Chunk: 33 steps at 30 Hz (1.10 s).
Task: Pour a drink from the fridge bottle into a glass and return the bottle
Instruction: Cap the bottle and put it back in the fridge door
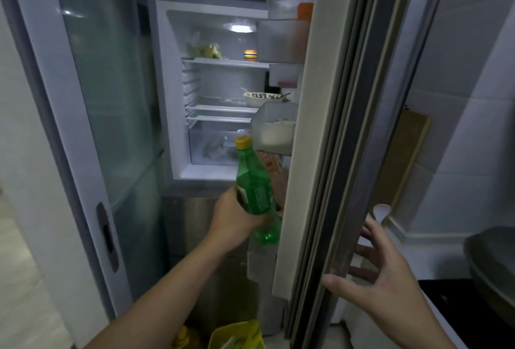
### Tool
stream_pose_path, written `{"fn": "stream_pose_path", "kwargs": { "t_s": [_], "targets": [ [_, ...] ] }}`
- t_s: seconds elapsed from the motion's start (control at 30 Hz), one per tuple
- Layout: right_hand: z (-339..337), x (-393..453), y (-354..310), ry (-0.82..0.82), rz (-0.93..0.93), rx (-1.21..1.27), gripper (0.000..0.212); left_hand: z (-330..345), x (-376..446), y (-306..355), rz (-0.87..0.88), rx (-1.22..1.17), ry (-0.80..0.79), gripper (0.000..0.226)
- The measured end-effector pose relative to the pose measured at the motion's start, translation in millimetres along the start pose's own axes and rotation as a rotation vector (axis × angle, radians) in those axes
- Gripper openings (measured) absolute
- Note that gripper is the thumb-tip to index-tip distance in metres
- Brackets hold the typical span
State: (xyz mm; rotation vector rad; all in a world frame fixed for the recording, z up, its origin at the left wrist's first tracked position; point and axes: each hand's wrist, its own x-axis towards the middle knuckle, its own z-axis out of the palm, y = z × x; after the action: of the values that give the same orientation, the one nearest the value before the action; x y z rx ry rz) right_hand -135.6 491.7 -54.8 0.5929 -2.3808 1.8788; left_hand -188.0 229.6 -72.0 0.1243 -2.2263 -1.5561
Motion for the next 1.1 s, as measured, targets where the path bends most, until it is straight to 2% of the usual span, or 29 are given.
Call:
{"fn": "stream_pose_path", "kwargs": {
  "t_s": [0.17, 0.33, 0.53, 0.73, 0.93, 1.03, 1.1],
  "targets": [
    [15, 0, -5, 0.010, -0.009, -0.023, 0.105, -2, 2, -23, -0.051, 0.074, -0.103, 0.077],
    [31, 1, -10, 0.008, -0.028, -0.046, 0.103, -2, -2, -34, -0.035, 0.147, -0.181, 0.076],
    [43, 4, -13, 0.005, -0.051, -0.071, 0.105, -4, 21, -62, 0.000, 0.289, -0.184, 0.083],
    [54, 6, -15, 0.013, -0.060, -0.088, 0.104, -18, 17, -46, -0.016, 0.195, -0.256, 0.062],
    [70, 11, -17, 0.001, -0.063, -0.110, 0.104, -31, 18, -55, -0.062, 0.167, -0.247, 0.074],
    [82, 14, -17, 0.002, -0.081, -0.119, 0.104, -53, 19, -57, -0.132, 0.154, -0.207, 0.101],
    [90, 17, -16, -0.009, -0.091, -0.117, 0.103, -74, 19, -51, -0.168, 0.102, -0.173, 0.107]
  ]
}}
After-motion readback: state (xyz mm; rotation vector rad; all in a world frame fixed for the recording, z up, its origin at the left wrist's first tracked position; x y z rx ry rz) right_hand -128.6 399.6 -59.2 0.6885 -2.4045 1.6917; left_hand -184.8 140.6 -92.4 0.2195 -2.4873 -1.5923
